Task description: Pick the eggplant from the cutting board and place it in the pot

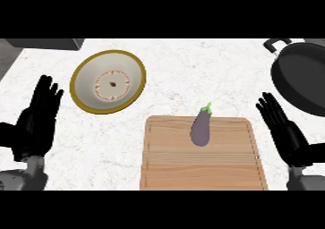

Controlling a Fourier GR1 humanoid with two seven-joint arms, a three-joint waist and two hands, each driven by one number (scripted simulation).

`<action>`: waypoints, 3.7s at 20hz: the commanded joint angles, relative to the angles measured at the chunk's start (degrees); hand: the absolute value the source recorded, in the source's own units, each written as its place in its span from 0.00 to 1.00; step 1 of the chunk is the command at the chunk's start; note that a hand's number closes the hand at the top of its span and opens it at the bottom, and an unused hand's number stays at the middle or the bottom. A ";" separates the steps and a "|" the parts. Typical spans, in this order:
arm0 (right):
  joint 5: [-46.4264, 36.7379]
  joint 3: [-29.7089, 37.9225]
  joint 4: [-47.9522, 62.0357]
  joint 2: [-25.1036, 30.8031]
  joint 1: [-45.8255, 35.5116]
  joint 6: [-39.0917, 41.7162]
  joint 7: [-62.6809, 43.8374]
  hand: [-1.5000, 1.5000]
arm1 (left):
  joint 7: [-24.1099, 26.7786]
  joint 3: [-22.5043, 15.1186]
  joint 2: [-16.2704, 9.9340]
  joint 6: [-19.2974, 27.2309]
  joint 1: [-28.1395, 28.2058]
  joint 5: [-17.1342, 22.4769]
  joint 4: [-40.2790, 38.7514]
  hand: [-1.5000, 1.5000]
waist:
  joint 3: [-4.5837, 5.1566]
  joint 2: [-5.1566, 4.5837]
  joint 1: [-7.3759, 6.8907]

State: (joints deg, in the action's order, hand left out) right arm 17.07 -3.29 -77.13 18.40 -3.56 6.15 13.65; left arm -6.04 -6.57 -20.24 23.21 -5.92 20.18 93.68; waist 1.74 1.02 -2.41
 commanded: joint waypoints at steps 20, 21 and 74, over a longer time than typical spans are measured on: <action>-32.15 -8.84 -23.89 9.90 -18.21 -24.25 -58.40 0.00 | 12.44 -6.78 5.68 -3.50 4.19 -8.44 -1.57 0.50 | -1.66 -0.90 2.07; -30.93 -10.84 -24.70 10.58 -19.82 -20.96 -64.19 0.00 | 15.03 -6.98 6.82 -4.52 3.18 -7.92 -5.07 0.50 | -1.54 -0.91 2.24; -30.82 -20.34 12.05 -6.07 -30.82 3.69 -69.01 1.00 | 12.23 -2.96 12.38 -7.68 3.59 -13.91 -4.00 0.50 | -1.74 -1.05 2.16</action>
State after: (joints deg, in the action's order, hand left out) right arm -9.70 -24.61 -67.16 11.85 -33.35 9.22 -57.35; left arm 7.80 -9.70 -8.91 15.20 -1.08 6.94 89.72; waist 0.04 0.07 -0.25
